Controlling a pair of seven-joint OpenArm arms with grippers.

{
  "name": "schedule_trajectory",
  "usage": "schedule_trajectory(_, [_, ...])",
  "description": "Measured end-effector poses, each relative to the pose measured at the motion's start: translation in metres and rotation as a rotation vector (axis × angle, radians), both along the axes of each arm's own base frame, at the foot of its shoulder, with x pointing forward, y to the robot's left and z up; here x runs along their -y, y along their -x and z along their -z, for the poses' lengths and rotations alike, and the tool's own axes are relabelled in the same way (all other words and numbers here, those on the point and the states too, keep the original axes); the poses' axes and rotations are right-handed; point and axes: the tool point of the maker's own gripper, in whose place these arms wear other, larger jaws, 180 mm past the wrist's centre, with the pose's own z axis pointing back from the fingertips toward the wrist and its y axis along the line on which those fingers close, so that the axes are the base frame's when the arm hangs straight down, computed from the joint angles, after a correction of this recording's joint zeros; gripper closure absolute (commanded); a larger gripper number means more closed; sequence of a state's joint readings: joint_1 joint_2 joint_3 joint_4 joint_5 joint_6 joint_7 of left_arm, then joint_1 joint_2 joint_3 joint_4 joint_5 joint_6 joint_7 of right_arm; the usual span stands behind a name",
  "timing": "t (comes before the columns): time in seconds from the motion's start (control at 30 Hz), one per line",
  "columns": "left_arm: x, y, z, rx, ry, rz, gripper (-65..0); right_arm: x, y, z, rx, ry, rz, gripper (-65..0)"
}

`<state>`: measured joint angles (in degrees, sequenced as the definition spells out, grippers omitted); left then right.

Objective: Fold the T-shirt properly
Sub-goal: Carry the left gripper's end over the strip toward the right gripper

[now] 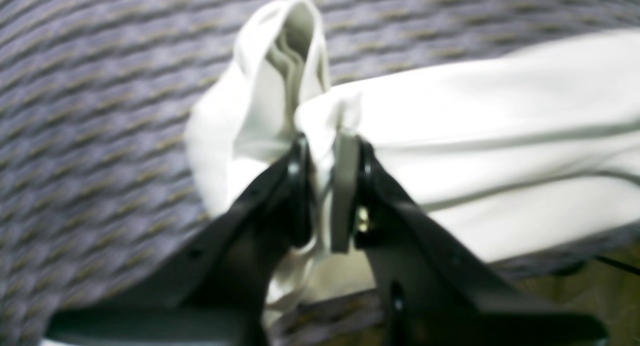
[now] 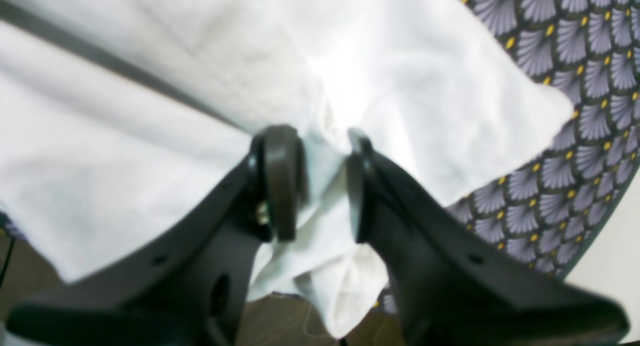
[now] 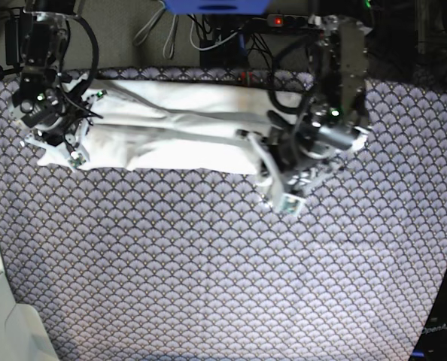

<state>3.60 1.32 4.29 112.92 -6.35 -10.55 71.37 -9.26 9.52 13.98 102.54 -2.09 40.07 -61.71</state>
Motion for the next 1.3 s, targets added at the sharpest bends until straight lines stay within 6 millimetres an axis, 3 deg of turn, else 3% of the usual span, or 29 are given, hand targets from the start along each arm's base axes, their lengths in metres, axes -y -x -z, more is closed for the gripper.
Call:
schedule_trajectory(0.13, [0.046, 0.008, -0.002, -0.007, 0.029, 0.067, -0.3, 0.0, 0.0, 0.0, -0.001, 0.0, 0.0, -17.8])
schedule_trajectory(0.27, [0.079, 0.017, 0.0, -0.017, 0.028, 0.144, -0.3, 0.0, 0.0, 0.0, 0.001, 0.0, 0.0, -17.8])
schedule_trajectory(0.37, [0.095, 0.028, 0.02, -0.068, 0.008, 0.203, -0.3, 0.0, 0.0, 0.0, 0.0, 0.001, 0.0, -17.8])
schedule_trajectory(0.47, [0.099, 0.036, 0.039, -0.125, -0.014, 0.226, -0.3, 0.0, 0.0, 0.0, 0.0, 0.0, 0.0, -17.8])
schedule_trajectory(0.57, [0.099, 0.036, 0.045, -0.138, -0.016, 0.228, -0.4, 0.001, 0.0, 0.0, 0.0, 0.003, -0.001, -17.9])
schedule_trajectory(0.93, [0.102, 0.033, 0.044, -0.115, -0.003, 0.226, -0.4, 0.002, -0.002, -0.002, 0.005, 0.006, -0.001, -18.1])
schedule_trajectory(1.3, [0.128, 0.039, 0.034, -0.058, 0.021, 0.301, -0.6, -0.006, -0.007, -0.001, 0.0, 0.019, -0.051, -18.1])
